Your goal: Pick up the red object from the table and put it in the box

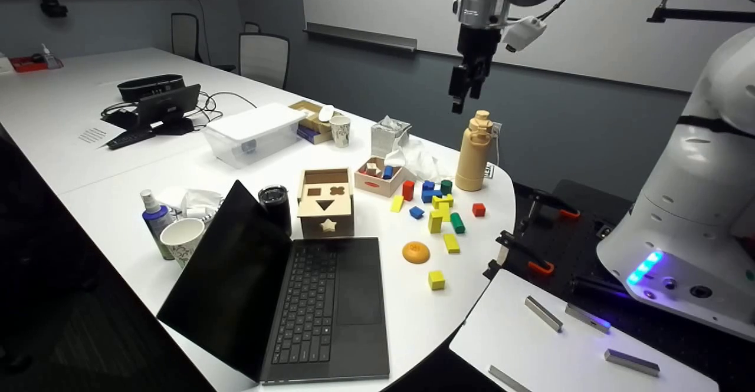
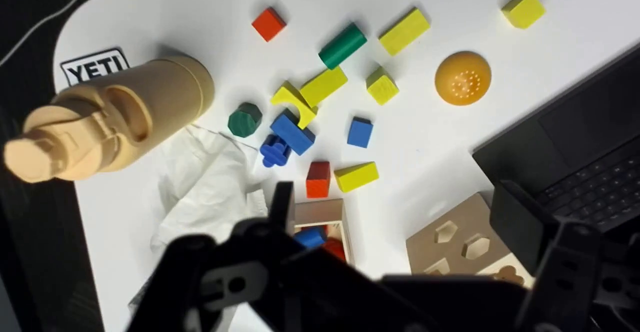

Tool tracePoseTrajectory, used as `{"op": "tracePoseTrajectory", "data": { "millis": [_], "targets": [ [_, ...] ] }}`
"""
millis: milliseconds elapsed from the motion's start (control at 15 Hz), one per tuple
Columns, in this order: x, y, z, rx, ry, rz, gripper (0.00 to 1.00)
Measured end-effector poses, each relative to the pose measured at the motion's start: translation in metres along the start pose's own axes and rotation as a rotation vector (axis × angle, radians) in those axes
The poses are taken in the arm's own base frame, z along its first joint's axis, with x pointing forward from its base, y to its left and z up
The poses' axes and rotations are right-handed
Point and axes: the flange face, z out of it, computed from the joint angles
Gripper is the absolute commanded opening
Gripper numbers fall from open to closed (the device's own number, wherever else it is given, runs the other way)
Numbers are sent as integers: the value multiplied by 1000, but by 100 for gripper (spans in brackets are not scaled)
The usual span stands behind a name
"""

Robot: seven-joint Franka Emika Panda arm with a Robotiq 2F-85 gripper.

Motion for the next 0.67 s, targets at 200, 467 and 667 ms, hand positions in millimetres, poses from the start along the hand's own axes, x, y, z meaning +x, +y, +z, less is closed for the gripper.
{"op": "tracePoseTrajectory", "data": {
  "millis": [200, 467, 667],
  "targets": [
    [13, -4, 54, 15, 27, -6, 100],
    [30, -4, 119, 16, 33, -20, 100],
    [47, -4, 157, 3, 23, -37, 100]
  ]
}}
